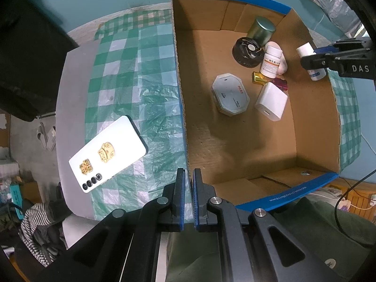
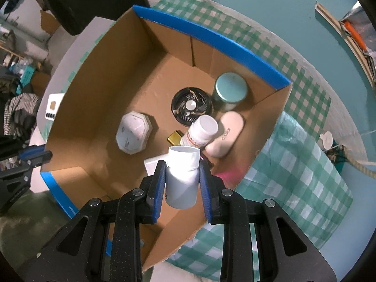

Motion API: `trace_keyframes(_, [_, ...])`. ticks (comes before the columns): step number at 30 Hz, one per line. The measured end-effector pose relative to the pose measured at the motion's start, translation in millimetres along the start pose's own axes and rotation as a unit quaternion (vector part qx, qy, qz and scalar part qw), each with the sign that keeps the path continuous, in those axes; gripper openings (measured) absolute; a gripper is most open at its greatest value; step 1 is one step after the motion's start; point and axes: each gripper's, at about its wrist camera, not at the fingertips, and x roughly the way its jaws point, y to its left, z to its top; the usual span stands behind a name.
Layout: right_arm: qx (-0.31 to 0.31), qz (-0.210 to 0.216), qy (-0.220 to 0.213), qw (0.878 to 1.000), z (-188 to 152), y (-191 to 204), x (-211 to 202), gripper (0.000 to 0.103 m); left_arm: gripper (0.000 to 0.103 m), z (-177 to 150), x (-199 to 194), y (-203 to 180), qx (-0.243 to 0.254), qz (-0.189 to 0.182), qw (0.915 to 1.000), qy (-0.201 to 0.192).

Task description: Organize rigid objects

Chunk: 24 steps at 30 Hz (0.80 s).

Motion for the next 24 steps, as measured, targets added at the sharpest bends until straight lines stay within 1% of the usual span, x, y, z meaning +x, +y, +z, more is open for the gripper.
trace_keyframes(8, [0.018, -0.003, 0.001, 1.0, -6.2, -7.1, -1.5, 0.027, 0.006, 0.0, 0.0, 0.2, 0.001, 0.0, 1.0, 0.0])
trace_keyframes(10, [0.022, -0.001, 0.001, 1.0, -8.2, -8.8, -2.9, 0.034, 0.006, -0.3, -0.1, 0.2, 0.001, 0.001, 1.0, 0.001])
trace_keyframes(14, [0.028, -0.002, -0.005, 1.0, -12.1, -10.1, -7.6, 0.04, 0.006, -1.0, 0.1, 0.6, 0.001, 0.001, 1.0, 0.001])
trace_keyframes(16, [0.035, 0.0, -0.011, 0.999, -14.7, -11.5, -11.9, 0.053, 0.006, -0.5, 0.3, 0.3, 0.001, 0.001, 1.0, 0.001])
trace_keyframes(17, [0.039, 0.0, -0.015, 0.999, -16.1, -12.0, -14.8, 0.055, 0.006, -0.8, 0.2, 0.5, 0.0, 0.002, 1.0, 0.001])
trace_keyframes(18, [0.043, 0.0, -0.02, 0.999, -17.9, -12.5, -18.1, 0.062, 0.006, -0.7, 0.2, 0.6, 0.0, 0.002, 1.0, 0.0])
trace_keyframes(19, [0.047, -0.002, -0.025, 0.999, -19.5, -12.7, -20.9, 0.066, 0.006, -0.7, 0.0, 0.6, 0.0, 0.002, 1.0, 0.0])
trace_keyframes(24, [0.078, -0.002, -0.044, 0.996, -29.9, -18.5, -36.2, 0.068, 0.006, 1.1, -1.6, 1.6, -0.003, 0.002, 1.0, -0.003])
